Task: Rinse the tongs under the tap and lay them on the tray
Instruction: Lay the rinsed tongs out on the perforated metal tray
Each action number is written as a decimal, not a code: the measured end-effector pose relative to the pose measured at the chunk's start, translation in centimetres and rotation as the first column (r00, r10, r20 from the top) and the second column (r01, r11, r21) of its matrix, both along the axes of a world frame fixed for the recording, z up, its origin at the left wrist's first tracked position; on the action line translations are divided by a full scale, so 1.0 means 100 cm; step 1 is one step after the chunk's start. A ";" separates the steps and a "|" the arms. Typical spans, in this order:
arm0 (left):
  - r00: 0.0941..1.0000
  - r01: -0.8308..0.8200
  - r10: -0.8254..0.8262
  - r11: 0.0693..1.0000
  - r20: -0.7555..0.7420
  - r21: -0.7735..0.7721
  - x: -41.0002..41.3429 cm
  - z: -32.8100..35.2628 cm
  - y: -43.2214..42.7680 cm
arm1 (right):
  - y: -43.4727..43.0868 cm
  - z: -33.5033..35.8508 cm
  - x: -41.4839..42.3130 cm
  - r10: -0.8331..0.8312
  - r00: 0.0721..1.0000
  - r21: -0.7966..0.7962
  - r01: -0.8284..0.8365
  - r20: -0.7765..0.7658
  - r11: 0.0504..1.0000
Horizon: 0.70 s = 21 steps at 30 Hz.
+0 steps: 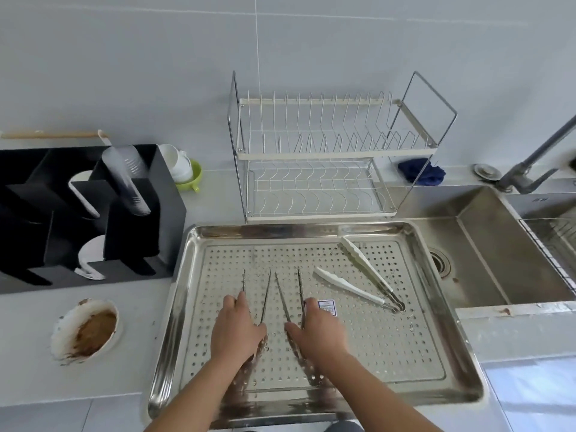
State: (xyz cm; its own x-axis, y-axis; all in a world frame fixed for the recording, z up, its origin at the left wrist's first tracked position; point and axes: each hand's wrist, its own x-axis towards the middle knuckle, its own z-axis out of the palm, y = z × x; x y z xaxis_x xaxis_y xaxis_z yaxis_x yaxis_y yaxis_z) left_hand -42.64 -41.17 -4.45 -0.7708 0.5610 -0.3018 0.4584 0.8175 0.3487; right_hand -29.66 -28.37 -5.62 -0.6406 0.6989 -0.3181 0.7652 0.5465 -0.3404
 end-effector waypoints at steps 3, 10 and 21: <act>1.000 0.019 -0.019 1.000 0.008 -0.001 -0.001 -0.001 0.000 | -0.004 0.001 -0.002 -0.046 0.999 -0.001 0.046 -0.015 0.999; 1.000 0.013 -0.014 1.000 0.026 0.025 -0.003 -0.003 -0.001 | -0.007 0.000 -0.004 -0.105 0.994 -0.025 0.104 -0.010 0.994; 0.999 -0.004 0.004 1.000 0.033 0.026 -0.002 -0.003 0.000 | -0.013 0.003 -0.008 -0.158 0.987 -0.079 0.155 -0.032 0.985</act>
State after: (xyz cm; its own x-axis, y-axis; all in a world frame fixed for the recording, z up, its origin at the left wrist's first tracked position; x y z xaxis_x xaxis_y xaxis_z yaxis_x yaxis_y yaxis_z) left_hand -42.81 -41.16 -4.79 -0.7630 0.5660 -0.3122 0.4432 0.8097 0.3848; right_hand -30.42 -29.71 -5.34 -0.5377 0.7664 -0.3514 0.8249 0.3922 -0.4070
